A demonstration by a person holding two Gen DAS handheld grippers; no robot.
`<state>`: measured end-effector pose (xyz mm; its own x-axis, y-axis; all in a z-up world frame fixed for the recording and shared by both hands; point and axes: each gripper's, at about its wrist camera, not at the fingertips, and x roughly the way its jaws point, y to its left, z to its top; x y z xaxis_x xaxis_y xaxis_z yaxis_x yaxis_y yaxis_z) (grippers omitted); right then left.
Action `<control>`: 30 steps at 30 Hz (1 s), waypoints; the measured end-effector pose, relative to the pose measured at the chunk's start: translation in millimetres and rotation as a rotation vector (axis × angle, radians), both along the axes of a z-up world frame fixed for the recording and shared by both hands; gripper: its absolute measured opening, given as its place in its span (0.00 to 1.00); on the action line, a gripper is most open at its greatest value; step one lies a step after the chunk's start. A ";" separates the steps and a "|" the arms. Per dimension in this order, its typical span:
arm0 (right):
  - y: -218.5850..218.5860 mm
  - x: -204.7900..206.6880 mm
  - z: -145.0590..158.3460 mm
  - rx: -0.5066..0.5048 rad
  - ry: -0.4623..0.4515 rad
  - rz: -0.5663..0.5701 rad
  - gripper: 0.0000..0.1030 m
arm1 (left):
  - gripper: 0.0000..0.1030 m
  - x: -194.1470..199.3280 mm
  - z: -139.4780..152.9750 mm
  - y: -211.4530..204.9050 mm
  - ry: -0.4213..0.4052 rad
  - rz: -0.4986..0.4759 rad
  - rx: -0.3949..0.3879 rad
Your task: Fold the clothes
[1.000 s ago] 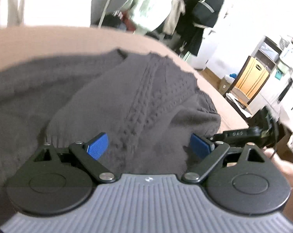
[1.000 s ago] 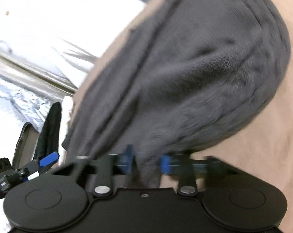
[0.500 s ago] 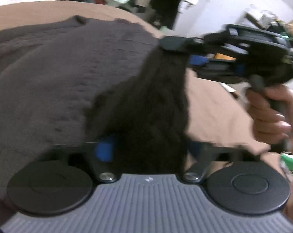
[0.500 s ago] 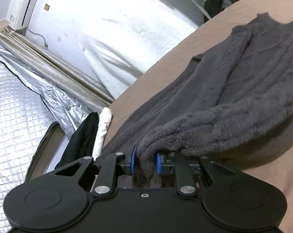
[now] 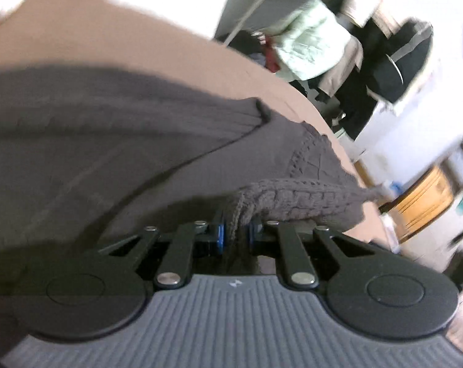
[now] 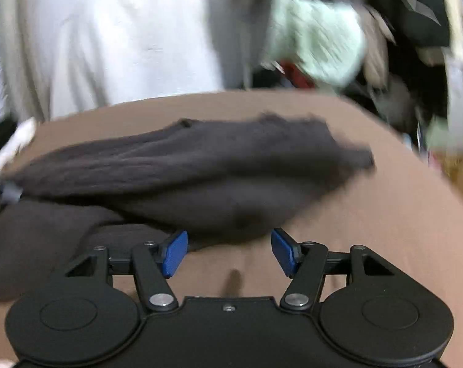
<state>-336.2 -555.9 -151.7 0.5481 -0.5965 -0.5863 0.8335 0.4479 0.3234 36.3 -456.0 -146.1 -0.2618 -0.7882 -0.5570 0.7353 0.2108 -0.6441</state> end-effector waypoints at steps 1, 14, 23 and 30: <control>-0.3 -4.8 -1.9 -0.019 0.029 -0.027 0.64 | 0.14 9.1 -2.5 -1.3 0.028 -0.002 0.009; -49.4 42.2 15.8 -0.116 0.203 0.051 0.64 | 0.31 72.9 28.5 13.7 -0.161 0.072 -0.014; -57.3 87.0 -4.2 -0.184 0.427 0.000 0.64 | 0.83 61.3 -1.2 39.1 0.018 -0.105 0.087; -60.8 100.1 -11.5 -0.296 0.639 -0.127 0.66 | 0.83 62.6 1.9 48.7 0.074 -0.147 0.060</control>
